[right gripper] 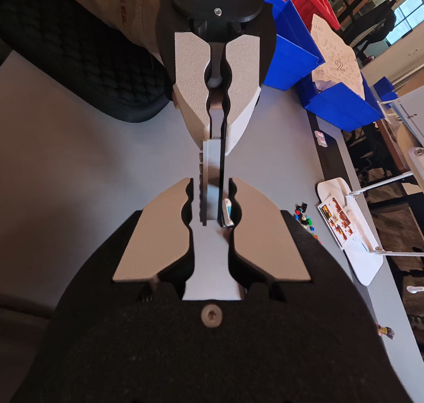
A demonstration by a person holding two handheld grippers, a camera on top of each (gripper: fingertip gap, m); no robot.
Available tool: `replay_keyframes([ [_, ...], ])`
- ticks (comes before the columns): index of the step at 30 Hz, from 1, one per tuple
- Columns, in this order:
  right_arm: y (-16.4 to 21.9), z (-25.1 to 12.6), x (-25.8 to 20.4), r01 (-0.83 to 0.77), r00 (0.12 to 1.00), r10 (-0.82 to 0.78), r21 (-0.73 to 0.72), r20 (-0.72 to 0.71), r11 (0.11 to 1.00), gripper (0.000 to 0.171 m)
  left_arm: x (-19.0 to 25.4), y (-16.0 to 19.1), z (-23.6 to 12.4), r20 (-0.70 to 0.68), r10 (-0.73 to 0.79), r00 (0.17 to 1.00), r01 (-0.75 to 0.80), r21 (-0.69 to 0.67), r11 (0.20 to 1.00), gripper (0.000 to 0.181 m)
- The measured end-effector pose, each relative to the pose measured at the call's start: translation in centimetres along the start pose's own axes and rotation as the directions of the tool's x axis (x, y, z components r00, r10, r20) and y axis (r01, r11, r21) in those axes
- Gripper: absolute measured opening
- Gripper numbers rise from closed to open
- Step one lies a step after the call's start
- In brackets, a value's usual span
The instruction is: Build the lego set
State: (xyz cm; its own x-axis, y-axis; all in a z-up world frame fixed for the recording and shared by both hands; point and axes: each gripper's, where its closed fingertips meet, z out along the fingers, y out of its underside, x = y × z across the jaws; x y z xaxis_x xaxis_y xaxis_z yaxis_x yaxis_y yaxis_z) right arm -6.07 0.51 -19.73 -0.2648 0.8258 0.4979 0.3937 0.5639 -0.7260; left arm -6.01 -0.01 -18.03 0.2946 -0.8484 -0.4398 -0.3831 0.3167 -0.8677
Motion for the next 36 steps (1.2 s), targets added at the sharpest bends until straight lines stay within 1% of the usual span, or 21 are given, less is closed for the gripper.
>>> replay_keyframes([
  [1,-0.3,0.1,-0.2,-0.006,1.0,0.006,0.007,0.007,1.0,0.033,0.1,0.0,0.1,-0.002,0.008,1.0,-0.008,0.0,1.0,0.008],
  [2,-0.5,0.1,-0.3,-0.006,1.0,0.006,0.013,0.011,1.0,0.029,0.4,0.0,0.2,-0.01,0.012,1.0,-0.012,0.002,1.0,0.008],
  [3,-0.6,0.2,-0.5,0.001,1.0,-0.001,0.017,0.015,1.0,0.019,0.5,-0.1,0.3,-0.015,0.015,1.0,-0.015,0.005,1.0,0.008],
  [13,-0.5,0.5,-0.6,0.02,1.0,-0.02,0.005,-0.007,1.0,0.018,0.6,0.1,0.2,-0.019,0.028,0.999,-0.028,-0.014,1.0,0.009],
  [17,-0.9,0.1,0.1,-0.011,1.0,0.011,0.031,-0.018,0.999,0.019,0.1,-0.4,0.0,0.018,0.049,0.999,-0.049,-0.004,0.999,0.009],
  [18,-0.6,-0.1,0.2,-0.006,1.0,0.006,0.018,-0.018,1.0,0.025,0.1,-0.5,-0.1,0.015,0.05,0.999,-0.05,0.002,0.999,0.009],
  [19,-0.2,-0.3,0.3,-0.005,1.0,0.005,0.004,-0.009,1.0,0.034,0.0,-0.8,-0.3,0.016,0.044,0.999,-0.044,0.02,0.999,0.008],
  [20,0.0,-0.6,0.4,-0.013,1.0,0.013,0.004,0.0,1.0,0.037,-0.1,-1.1,-0.5,0.014,0.031,0.999,-0.031,0.039,0.999,0.008],
  [21,0.2,-0.7,0.5,-0.018,1.0,0.018,0.01,0.01,1.0,0.035,-0.1,-1.3,-0.6,0.012,0.021,1.0,-0.021,0.052,0.998,0.008],
  [22,0.3,-0.7,0.4,-0.014,1.0,0.014,0.009,0.016,1.0,0.025,-0.1,-1.4,-0.6,0.012,0.019,1.0,-0.019,0.058,0.998,0.008],
  [23,0.4,-0.6,0.2,-0.006,1.0,0.006,0.005,0.02,1.0,0.019,-0.1,-1.3,-0.6,0.015,0.021,1.0,-0.022,0.054,0.998,0.008],
  [25,0.6,-0.4,0.1,-0.005,1.0,0.005,0.001,0.024,1.0,0.019,-0.1,-1.1,-0.6,0.007,0.017,1.0,-0.017,0.051,0.999,0.008],
  [29,0.8,-0.4,0.1,-0.03,0.999,0.03,-0.016,0.04,0.999,0.019,-0.2,-0.9,-0.6,-0.006,-0.027,1.0,0.028,0.057,0.998,0.008],
  [31,1.1,-0.2,0.2,-0.073,0.996,0.075,-0.036,0.04,0.997,0.019,-0.4,-0.5,-0.4,-0.005,-0.06,0.998,0.061,0.045,0.997,0.008],
  [33,1.4,-0.2,0.9,-0.081,0.997,0.081,-0.037,0.002,0.996,0.02,-0.9,0.0,-0.4,0.008,-0.114,0.993,0.113,0.048,0.992,0.008],
  [36,1.1,-0.4,2.2,-0.046,0.995,0.044,-0.019,-0.093,0.999,0.029,-2.7,0.3,-0.8,0.055,-0.243,0.968,0.238,0.085,0.968,0.008],
])
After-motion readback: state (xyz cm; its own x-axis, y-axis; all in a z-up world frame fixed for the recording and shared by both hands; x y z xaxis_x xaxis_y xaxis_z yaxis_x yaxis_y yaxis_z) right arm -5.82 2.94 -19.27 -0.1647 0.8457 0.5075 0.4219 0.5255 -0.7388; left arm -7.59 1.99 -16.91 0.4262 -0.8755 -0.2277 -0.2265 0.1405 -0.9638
